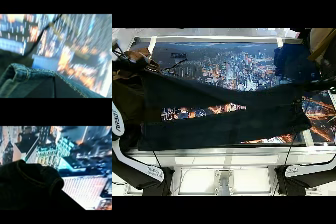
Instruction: Fold the clothes and pants, and hang the long-sleeved shirts on hangers.
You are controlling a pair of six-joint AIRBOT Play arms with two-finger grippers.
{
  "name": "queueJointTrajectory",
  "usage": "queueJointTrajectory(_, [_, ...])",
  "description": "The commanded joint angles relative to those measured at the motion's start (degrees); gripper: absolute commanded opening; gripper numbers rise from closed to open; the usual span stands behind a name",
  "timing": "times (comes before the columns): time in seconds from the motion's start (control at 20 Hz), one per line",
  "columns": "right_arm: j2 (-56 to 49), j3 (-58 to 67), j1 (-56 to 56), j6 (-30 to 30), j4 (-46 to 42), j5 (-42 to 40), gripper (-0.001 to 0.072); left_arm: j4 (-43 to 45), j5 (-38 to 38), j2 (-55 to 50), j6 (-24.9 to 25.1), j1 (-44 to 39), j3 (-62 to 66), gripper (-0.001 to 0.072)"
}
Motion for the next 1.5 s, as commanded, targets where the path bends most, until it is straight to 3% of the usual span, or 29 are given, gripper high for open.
queueJointTrajectory(0.0, [3.34, 5.99, -1.46, 2.29, -5.22, 4.22, 0.0051, 0.31, 4.81, 4.92, 2.60, 0.04, 0.02, 0.0011])
queueJointTrajectory(0.15, [2.71, 5.38, -1.07, 2.60, -5.09, 4.79, 0.0052, 3.06, 0.07, 5.40, 8.63, -2.58, -2.51, 0.0011])
queueJointTrajectory(0.35, [-0.48, 0.28, 0.20, 2.78, -5.22, 2.62, 0.0052, 18.73, -3.65, 5.42, 5.77, -6.49, -19.56, 0.0011])
queueJointTrajectory(0.55, [-4.42, -0.87, 0.46, 6.99, -4.26, -0.22, 0.0052, 18.80, 2.49, 5.33, 4.79, -6.60, -32.85, 0.0019])
queueJointTrajectory(0.6, [-4.52, -0.87, 0.44, 7.19, -3.48, -1.46, 0.0053, 18.80, 2.86, 5.40, 3.74, -6.62, -32.92, 0.0168])
queueJointTrajectory(0.65, [-4.46, -0.72, 0.44, 7.37, -2.14, -2.75, 0.0134, 18.80, 3.76, 5.75, 2.25, -6.62, -32.24, 0.0549])
queueJointTrajectory(0.7, [-4.46, -0.04, 0.44, 7.85, -1.29, -3.39, 0.0405, 18.80, 5.14, 6.25, 0.44, -6.60, -31.01, 0.0708])
queueJointTrajectory(0.75, [-4.46, 1.18, 0.44, 8.46, -1.33, -3.21, 0.0513, 18.80, 6.78, 6.95, -1.90, -6.51, -28.89, 0.0704])
queueJointTrajectory(0.9, [-4.44, 6.45, -0.39, 10.86, -3.85, -1.38, 0.0510, 17.90, 17.27, 9.01, -8.68, -6.32, -21.38, 0.0704])
queueJointTrajectory(1.0, [-4.44, 8.31, -1.05, 13.53, -4.72, -1.16, 0.0510, 16.00, 18.95, 7.89, -8.92, -6.32, -16.28, 0.0697])
queueJointTrajectory(1.2, [-4.20, 8.17, -1.42, 13.22, -11.98, 9.18, 0.0487, 16.28, -0.20, 5.68, -8.85, -5.53, -13.46, 0.0685])
queueJointTrajectory(1.3, [-2.64, 7.34, -2.73, 10.88, -13.18, 14.34, 0.0487, 16.79, -2.19, 8.07, -8.83, -5.11, -13.53, 0.0491])
queueJointTrajectory(1.45, [3.61, 0.39, -7.15, 8.28, -12.72, 15.08, 0.0487, 26.05, -7.13, 16.02, -9.31, -4.90, -17.68, 0.0476])
